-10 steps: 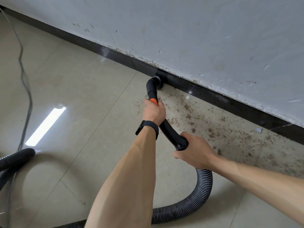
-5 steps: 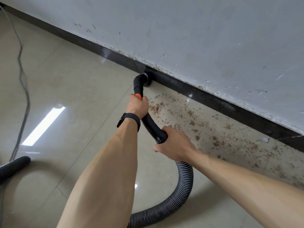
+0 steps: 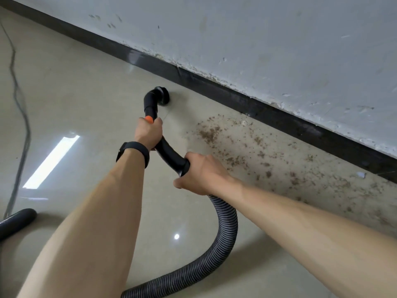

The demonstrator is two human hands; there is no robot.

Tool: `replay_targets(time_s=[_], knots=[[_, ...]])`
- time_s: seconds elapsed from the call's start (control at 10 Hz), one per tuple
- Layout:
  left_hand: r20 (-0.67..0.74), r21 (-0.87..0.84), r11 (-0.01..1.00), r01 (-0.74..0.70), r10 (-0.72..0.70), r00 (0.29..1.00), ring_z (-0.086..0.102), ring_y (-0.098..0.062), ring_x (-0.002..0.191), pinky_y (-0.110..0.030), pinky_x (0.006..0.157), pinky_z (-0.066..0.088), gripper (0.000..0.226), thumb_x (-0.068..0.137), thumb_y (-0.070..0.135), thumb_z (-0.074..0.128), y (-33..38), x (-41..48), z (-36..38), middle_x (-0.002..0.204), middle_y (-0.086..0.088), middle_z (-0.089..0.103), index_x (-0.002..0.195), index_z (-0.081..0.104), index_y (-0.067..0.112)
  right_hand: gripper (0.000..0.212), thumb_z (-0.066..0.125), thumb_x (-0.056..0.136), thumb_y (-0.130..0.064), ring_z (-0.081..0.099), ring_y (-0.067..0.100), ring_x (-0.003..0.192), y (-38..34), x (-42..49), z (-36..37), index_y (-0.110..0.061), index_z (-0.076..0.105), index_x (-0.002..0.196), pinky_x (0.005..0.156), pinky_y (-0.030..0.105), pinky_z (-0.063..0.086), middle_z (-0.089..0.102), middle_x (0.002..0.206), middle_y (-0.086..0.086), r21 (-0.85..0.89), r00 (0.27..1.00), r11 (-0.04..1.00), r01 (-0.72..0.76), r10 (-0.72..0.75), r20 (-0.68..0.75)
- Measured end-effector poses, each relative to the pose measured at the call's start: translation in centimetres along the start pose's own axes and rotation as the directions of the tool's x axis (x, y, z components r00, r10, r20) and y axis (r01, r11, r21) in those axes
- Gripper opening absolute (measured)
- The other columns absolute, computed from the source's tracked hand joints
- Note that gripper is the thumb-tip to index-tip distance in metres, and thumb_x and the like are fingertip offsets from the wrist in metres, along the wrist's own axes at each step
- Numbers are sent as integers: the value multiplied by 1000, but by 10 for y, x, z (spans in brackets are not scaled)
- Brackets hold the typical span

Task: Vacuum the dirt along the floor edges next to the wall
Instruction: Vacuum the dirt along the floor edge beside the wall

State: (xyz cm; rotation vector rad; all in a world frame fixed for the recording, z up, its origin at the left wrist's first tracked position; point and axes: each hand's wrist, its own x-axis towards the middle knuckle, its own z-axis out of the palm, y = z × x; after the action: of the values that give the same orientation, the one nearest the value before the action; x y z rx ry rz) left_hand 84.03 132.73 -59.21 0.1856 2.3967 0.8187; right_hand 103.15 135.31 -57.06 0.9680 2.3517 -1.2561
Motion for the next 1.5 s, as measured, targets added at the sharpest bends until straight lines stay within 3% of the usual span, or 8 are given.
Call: replay_targets(time_s=[0.2, 0.6, 0.7, 0.8, 0.9, 1.0, 1.1, 1.5], knots=[[59, 47, 998, -50, 47, 997, 45, -17, 66, -31, 56, 35, 20, 98, 26, 49, -37, -70, -9, 80, 0, 42, 103, 38, 10, 33, 71, 73, -46, 63, 21, 78, 5, -65, 53, -29, 51, 93, 66, 36, 53, 64, 86, -4, 135, 997, 988, -73, 67, 46], [17, -70, 997, -20, 21, 1000, 50, -28, 84, -40, 75, 46, 18, 101, 25, 47, -92, -162, 17, 94, -12, 49, 101, 41, 8, 33, 75, 64, -41, 60, 15, 61, 55, -144, 33, -27, 50, 81, 53, 30, 45, 62, 71, -5, -39, 981, 999, -20, 27, 191], [66, -184, 975, 124, -114, 991, 53, -26, 71, -40, 62, 55, 23, 103, 37, 46, -87, -173, 21, 81, -1, 42, 104, 45, 14, 33, 76, 64, -38, 68, 17, 56, 60, -152, 11, -28, 53, 84, 58, 38, 57, 67, 70, -3, -15, 966, 1000, -25, 28, 258], [231, 251, 966, 57, -117, 966, 30, -17, 55, -27, 44, 30, 24, 102, 29, 52, -82, -186, 32, 82, -7, 31, 106, 50, 5, 32, 81, 67, -31, 70, 18, 53, 70, -163, 7, -28, 53, 82, 57, 38, 58, 68, 68, -3, 72, 949, 997, -39, 14, 315], [244, 739, 645, -196, 15, 970, 31, -17, 74, -26, 57, 21, 17, 81, -7, 47, -80, -200, 34, 89, -12, 27, 96, 44, 0, 31, 83, 68, -28, 72, 21, 58, 87, -164, 15, -25, 57, 87, 56, 35, 56, 72, 72, 1, 128, 958, 991, -26, -11, 286], [109, 515, 855, -61, 6, 994, 34, -21, 78, -28, 56, 25, 12, 74, -8, 39, -75, -194, 52, 80, -12, 24, 84, 38, -1, 36, 86, 68, -33, 73, 19, 60, 107, -155, 18, -28, 61, 93, 62, 37, 59, 75, 77, 3, 191, 963, 981, -28, -25, 269], [-102, -288, 957, 45, -77, 992, 44, -19, 72, -25, 56, 35, 11, 99, 12, 45, -84, -194, 71, 93, -16, 45, 101, 43, 2, 41, 89, 69, -28, 70, 13, 59, 123, -154, 21, -29, 62, 100, 64, 36, 59, 73, 73, -1, 250, 956, 968, -33, -42, 290], [-72, -364, 925, 111, -147, 986, 59, -24, 71, -51, 77, 58, 42, 95, 41, 46, -81, -199, 89, 84, 0, 53, 129, 40, 18, 48, 87, 67, -52, 65, -1, 73, 150, -157, 43, -43, 56, 104, 61, 14, 46, 69, 83, -11, 182, 988, 983, -1, -28, 155]])
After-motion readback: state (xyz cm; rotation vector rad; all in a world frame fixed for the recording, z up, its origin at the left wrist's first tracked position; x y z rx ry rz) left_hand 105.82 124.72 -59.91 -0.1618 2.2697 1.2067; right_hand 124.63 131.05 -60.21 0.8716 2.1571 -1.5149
